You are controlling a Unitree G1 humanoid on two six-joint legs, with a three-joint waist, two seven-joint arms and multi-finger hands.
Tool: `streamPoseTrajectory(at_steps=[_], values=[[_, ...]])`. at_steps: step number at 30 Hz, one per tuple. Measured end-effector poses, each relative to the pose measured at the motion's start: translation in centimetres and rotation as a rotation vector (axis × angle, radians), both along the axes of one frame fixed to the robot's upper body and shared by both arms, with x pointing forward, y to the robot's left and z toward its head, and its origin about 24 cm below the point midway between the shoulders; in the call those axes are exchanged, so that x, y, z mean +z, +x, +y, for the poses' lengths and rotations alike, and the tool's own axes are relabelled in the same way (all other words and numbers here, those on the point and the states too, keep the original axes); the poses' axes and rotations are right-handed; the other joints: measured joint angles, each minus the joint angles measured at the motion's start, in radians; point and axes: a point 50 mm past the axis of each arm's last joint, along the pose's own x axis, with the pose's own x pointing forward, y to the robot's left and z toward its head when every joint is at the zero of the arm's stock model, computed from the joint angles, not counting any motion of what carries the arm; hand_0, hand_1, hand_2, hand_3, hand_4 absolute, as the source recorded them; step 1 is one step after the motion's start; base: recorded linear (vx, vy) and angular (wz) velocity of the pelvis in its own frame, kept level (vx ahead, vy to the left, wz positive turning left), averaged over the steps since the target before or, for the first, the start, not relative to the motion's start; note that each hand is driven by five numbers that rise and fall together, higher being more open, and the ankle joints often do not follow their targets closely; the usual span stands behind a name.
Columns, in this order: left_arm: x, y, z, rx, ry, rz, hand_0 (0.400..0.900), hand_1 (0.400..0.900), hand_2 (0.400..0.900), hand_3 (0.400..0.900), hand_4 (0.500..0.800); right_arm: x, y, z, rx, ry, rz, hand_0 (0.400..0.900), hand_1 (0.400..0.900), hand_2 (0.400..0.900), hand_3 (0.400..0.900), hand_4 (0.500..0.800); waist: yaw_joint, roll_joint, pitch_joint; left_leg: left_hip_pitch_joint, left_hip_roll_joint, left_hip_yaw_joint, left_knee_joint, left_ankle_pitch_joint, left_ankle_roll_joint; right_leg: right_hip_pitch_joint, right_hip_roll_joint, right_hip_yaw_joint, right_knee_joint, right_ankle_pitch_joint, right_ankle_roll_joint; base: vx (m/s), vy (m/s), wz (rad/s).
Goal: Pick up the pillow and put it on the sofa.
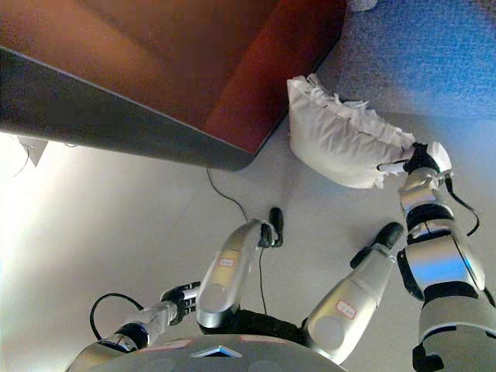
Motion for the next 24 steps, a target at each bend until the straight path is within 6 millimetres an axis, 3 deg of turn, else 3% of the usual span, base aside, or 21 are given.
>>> streamPoseTrajectory(at_steps=[9, 14, 23, 24], values=[[-0.5, -2.0, 0.0, 0.001, -0.018, 0.042, 0.900, 0.900, 0.900, 0.900, 0.800, 3.3, 1.8, 0.5, 0.054, -0.002, -0.050, 0.900, 0.900, 0.900, 0.900, 0.800, 0.001, 0.002, 0.000, -0.073, -0.004, -0.005, 0.050, -0.001, 0.007, -0.091, -0.008, 0.030, 0.073, -0.013, -0.002, 0.02, 0.030, 0.06], [-0.6, -2.4, 0.1, 0.013, -0.032, 0.041, 0.900, 0.900, 0.900, 0.900, 0.800, 6.6, 2.8, 0.5, 0.101, -0.001, -0.079, 0.900, 0.900, 0.900, 0.900, 0.800, 0.010, 0.003, -0.001, -0.158, -0.011, -0.008, 0.116, -0.007, 0.005, -0.206, -0.023, 0.074, 0.173, -0.044, -0.010, -0.04, 0.064, 0.08], [-0.8, -4.0, 0.5, 0.014, -0.061, 0.032, 0.900, 0.900, 0.900, 0.900, 0.800, 10.3, 3.8, 1.0, 0.202, -0.059, -0.027, 0.900, 0.900, 0.900, 0.900, 0.800, 0.027, 0.006, -0.003, -0.323, -0.004, -0.044, 0.258, -0.032, -0.013, -0.409, -0.015, 0.155, 0.373, -0.116, -0.023, -0.07, 0.022, 0.06], [-0.8, -4.3, 0.5, 0.015, -0.066, 0.038, 0.900, 0.900, 0.900, 0.900, 0.800, 10.7, 3.9, 1.1, 0.213, -0.072, -0.018, 0.825, 0.825, 0.825, 0.825, 0.755, 0.027, 0.006, -0.003, -0.334, -0.002, -0.046, 0.270, -0.035, -0.017, -0.428, -0.012, 0.164, 0.391, -0.121, -0.023, -0.04, 0.036, 0.02]])
